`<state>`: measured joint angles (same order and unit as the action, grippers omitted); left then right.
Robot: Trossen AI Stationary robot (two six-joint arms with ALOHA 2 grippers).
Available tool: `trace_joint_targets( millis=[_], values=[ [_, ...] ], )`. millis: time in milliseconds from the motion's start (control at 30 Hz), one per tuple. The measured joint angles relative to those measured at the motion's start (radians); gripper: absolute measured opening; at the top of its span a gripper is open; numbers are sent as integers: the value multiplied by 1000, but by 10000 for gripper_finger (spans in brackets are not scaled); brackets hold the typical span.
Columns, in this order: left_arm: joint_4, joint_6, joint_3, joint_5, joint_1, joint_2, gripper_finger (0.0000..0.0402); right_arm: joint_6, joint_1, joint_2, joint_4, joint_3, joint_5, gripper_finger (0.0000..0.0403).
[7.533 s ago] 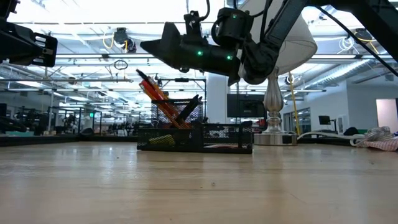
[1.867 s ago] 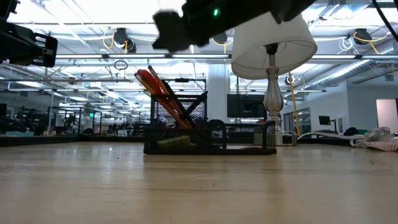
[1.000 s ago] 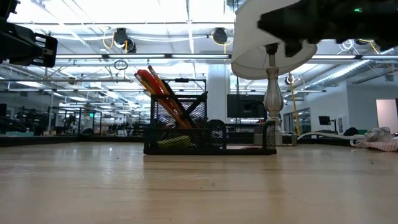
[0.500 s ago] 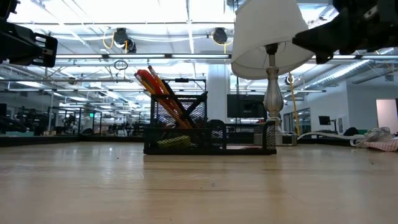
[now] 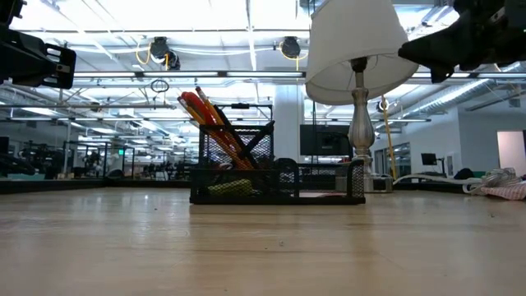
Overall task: Pick and place office supplies into organizer
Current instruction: Put the black pen into the black desk organizer
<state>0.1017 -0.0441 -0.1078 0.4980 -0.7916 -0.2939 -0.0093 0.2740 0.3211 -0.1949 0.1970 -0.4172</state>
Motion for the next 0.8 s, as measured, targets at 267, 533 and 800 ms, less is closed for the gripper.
trace_joint_targets(
  millis=[267, 533, 800],
  values=[
    [0, 0, 0, 0, 0, 0, 63, 75, 16, 32, 101, 0, 194, 54],
    [0, 0, 0, 0, 0, 0, 63, 43, 14, 34, -72, 0, 104, 55],
    [-77, 76, 0, -15, 0, 0, 63, 32, 14, 36, -91, 0, 104, 55]
  ],
)
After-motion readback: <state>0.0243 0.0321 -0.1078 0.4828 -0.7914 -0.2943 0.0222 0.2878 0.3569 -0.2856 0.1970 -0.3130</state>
